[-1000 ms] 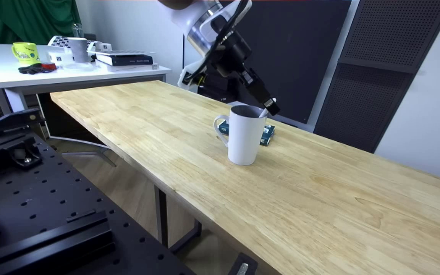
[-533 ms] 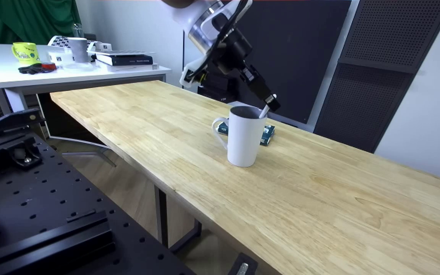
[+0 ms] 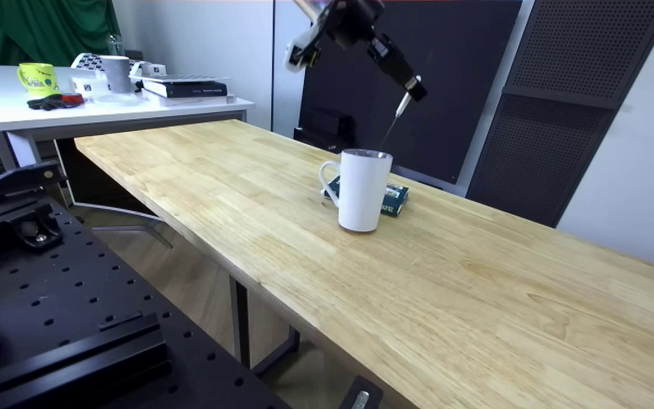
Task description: Take the spoon and put it in the cup, pick it and put it on the table, then pick it and put it back in the cup
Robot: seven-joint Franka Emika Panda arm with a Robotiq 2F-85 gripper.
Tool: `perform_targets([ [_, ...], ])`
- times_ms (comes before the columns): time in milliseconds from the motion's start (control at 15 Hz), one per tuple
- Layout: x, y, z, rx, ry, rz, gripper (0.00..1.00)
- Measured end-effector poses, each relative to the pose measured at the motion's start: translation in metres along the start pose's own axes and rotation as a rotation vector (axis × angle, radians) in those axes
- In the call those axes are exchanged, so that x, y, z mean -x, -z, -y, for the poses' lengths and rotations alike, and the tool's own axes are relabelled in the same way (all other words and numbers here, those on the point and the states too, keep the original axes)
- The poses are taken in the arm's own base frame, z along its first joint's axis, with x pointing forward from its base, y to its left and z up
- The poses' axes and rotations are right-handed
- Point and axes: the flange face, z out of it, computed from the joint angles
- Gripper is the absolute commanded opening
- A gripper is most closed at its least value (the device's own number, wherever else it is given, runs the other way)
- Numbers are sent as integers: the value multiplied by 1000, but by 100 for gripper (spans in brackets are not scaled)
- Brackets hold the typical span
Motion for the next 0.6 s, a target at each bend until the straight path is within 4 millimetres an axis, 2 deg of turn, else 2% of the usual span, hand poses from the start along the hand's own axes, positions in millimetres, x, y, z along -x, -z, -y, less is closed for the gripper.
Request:
perform_targets([
  [333,-37,43,32,-61,-65,27,4],
  [600,-51,58,41,-77,-91,47,4],
])
